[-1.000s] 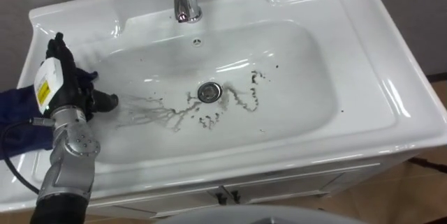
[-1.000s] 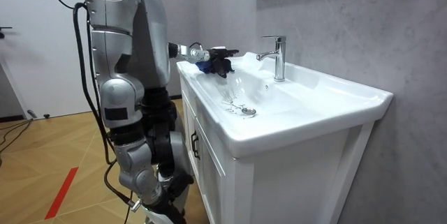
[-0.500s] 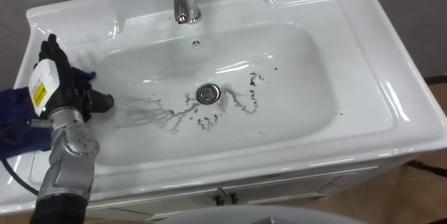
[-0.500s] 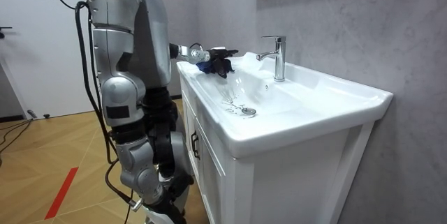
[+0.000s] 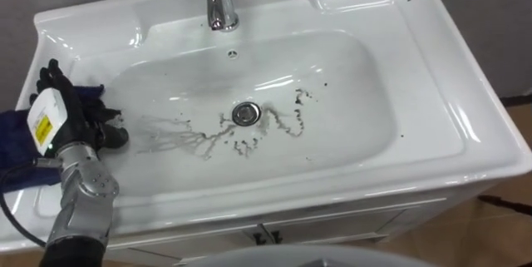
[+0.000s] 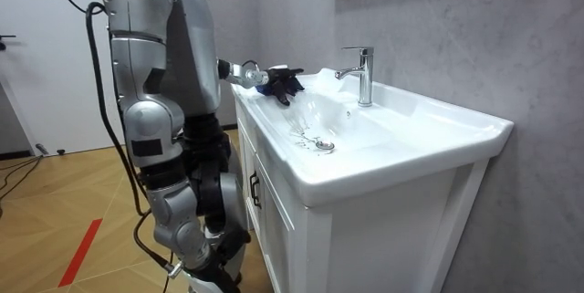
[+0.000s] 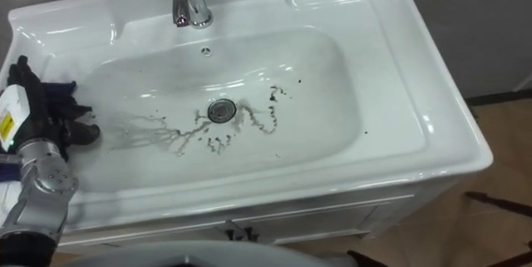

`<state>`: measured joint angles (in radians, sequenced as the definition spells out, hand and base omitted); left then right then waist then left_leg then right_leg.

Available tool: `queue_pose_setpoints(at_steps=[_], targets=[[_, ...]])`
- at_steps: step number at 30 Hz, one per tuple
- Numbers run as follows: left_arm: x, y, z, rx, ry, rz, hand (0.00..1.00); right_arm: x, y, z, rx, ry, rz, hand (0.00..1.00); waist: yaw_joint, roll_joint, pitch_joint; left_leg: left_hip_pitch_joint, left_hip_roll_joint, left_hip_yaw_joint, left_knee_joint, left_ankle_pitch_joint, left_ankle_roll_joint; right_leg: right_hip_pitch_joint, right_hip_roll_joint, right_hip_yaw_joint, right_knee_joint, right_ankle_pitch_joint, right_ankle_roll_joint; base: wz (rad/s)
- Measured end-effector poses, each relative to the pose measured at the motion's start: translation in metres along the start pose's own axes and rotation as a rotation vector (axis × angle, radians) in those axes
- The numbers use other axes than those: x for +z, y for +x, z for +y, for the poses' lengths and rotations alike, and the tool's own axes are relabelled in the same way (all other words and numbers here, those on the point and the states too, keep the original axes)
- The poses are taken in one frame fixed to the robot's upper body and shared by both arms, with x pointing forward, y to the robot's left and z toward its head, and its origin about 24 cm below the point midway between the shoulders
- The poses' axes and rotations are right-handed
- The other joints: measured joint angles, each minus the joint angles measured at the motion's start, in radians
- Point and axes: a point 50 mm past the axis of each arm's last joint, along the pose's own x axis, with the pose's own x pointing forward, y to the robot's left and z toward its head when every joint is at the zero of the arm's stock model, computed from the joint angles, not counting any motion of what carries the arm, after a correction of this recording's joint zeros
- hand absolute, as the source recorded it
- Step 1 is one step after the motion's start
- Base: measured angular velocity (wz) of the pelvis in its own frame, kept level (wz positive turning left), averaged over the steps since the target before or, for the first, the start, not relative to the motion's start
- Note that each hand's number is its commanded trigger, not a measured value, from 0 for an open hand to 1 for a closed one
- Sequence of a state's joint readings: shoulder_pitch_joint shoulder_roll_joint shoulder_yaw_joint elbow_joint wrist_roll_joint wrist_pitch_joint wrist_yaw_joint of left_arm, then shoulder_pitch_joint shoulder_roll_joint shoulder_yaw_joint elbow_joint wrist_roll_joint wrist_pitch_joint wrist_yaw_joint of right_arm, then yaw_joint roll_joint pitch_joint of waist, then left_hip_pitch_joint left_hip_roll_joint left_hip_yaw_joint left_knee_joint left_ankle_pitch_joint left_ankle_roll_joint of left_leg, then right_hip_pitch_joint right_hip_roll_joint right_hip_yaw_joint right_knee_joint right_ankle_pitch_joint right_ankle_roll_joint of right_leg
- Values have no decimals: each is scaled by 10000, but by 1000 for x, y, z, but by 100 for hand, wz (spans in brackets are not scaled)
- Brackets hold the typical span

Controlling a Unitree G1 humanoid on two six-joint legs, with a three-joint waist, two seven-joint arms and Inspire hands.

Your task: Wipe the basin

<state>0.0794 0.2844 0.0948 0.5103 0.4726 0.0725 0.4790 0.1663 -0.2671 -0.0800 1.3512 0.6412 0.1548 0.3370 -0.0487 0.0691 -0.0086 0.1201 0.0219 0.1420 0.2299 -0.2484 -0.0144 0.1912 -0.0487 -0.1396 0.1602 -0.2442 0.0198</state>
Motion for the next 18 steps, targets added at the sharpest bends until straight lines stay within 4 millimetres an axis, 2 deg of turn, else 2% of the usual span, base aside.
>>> queue_pose_setpoints(at_steps=[3, 5, 9, 10, 11, 12, 18], targets=[[-5, -2, -2, -15, 98, 155, 0, 1, 0, 1, 12, -2, -9, 0, -1, 0, -17, 53, 2, 65, -24, 1, 0, 27, -1, 29, -59, 8, -10, -5], [-8, -4, -2, 12, 147, 243, 0, 1, 0, 0, 14, 63, -19, 0, 5, 3, -71, 77, 9, 96, -56, 4, -5, 37, 6, 54, -44, 17, -23, -5], [-11, -5, -2, 112, 173, 291, 0, 1, 0, 0, 6, 166, 88, 0, 30, 6, -77, 138, 28, 129, -85, 10, -15, 32, 21, 77, 34, 24, -32, -4], [-12, -5, -2, 138, 187, 310, 7, 1, 0, 0, 5, 190, 104, 0, 30, 5, -78, 159, 39, 131, -84, 10, -15, 24, 28, 72, 89, 24, -33, -5], [-13, -6, -2, 149, 206, 335, 77, 1, 0, 0, 6, 191, 108, 0, 29, 4, -81, 174, 43, 135, -84, 10, -16, 31, 30, 70, 90, 24, -33, -4], [-13, -6, -2, 149, 213, 346, 100, 1, 0, 0, 6, 193, 113, 0, 26, 4, -81, 177, 44, 140, -84, 10, -16, 32, 31, 70, 91, 25, -34, -4], [-19, -7, -5, 47, 320, 539, 100, -2, -1, -3, -63, 246, 334, 0, 32, 24, -97, 424, 42, 241, -179, 11, -19, 171, 30, 163, 95, 26, -37, -7]])
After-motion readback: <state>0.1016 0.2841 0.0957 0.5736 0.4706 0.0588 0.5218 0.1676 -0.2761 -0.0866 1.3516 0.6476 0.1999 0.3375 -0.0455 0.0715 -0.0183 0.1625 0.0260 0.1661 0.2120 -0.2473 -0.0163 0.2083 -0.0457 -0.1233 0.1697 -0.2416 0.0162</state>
